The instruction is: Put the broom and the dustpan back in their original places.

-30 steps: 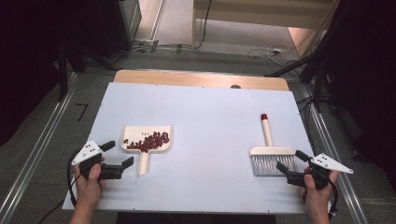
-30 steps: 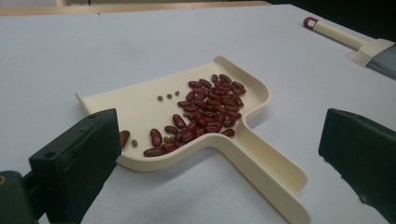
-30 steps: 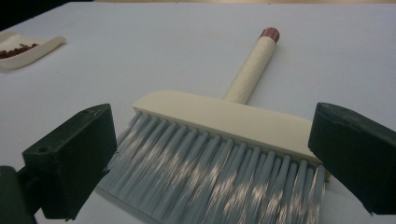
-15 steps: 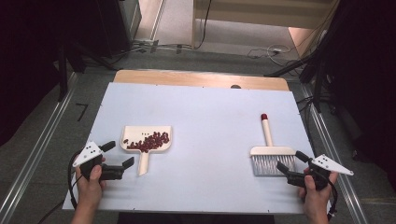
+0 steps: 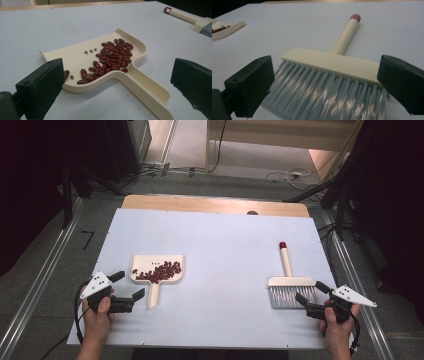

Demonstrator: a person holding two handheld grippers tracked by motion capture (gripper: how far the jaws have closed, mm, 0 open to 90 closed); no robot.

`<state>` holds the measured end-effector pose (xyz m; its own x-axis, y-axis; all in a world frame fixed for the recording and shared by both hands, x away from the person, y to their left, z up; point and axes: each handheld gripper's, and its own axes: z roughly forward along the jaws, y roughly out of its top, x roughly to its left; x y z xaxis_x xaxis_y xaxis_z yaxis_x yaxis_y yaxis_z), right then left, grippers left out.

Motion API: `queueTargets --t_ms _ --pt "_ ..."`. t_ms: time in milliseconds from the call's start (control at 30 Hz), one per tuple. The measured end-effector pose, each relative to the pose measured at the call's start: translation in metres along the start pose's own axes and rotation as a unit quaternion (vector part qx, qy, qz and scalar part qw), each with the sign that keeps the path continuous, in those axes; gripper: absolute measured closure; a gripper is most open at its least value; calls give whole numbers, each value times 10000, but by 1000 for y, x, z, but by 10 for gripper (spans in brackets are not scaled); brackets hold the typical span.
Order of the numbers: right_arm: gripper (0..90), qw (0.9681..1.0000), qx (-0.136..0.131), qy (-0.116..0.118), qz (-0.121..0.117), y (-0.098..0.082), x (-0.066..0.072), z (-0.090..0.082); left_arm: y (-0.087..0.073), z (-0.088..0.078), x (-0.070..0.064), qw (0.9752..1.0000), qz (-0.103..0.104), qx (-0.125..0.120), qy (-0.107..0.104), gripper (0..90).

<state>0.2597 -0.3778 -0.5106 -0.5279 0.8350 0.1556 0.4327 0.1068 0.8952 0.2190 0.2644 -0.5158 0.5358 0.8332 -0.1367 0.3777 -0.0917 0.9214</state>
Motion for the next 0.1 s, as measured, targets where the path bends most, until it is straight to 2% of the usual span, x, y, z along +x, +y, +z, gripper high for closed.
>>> queueTargets --t_ms 100 --pt "0 9999 50 -113 -14 0 1 2 0 -2 2 10000 -72 -69 3 0"
